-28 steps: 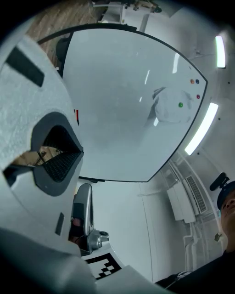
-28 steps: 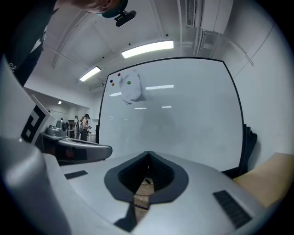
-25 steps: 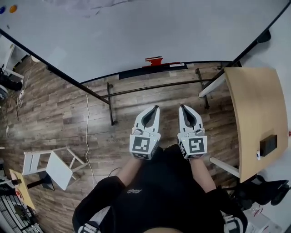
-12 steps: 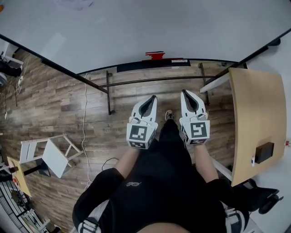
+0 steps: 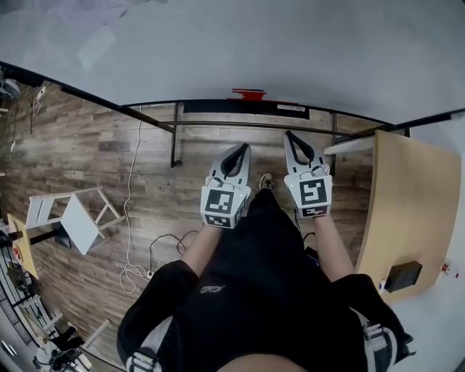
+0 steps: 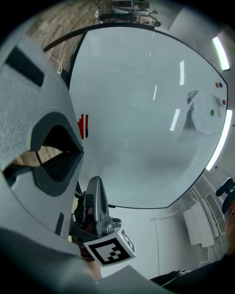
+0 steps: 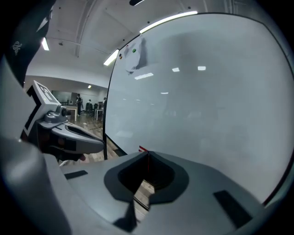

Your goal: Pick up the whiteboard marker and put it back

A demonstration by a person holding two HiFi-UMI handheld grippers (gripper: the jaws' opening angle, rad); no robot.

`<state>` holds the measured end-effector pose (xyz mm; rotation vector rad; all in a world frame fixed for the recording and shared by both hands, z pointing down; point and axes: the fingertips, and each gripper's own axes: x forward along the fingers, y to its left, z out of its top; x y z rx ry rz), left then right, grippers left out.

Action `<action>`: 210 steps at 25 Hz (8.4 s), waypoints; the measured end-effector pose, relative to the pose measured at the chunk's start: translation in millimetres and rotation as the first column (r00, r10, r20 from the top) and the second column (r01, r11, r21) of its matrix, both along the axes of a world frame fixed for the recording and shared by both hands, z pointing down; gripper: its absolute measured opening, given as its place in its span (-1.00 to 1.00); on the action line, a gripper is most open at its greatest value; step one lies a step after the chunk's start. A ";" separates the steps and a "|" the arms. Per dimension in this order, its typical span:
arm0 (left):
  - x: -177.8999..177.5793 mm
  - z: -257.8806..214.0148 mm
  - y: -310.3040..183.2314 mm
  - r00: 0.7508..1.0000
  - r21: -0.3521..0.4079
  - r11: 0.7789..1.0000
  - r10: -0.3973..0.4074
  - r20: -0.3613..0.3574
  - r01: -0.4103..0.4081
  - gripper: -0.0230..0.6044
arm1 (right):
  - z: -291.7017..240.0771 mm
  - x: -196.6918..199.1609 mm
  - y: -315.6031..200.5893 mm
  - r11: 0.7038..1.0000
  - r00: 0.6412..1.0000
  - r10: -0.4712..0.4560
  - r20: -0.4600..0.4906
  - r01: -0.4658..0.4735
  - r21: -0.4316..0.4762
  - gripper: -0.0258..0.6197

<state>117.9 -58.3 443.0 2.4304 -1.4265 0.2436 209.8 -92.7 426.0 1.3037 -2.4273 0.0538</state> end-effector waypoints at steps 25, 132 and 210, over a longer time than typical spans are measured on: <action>-8.8 125.4 -47.3 0.983 -0.243 0.952 -0.177 0.048 0.184 -0.91 | 170.2 19.9 -107.4 0.933 0.676 -0.358 -0.645 0.226 -0.281 -0.91; -34.8 -42.6 88.7 0.979 0.072 0.976 -0.203 -0.020 0.204 -0.91 | -56.5 -5.0 117.5 0.995 0.967 -0.027 0.253 0.002 0.098 -0.75; -293.8 109.8 -35.1 0.796 -0.259 0.774 -0.604 -0.027 0.578 -0.91 | 154.9 -299.4 -93.9 0.790 0.597 -0.607 -0.524 0.526 -0.315 -0.75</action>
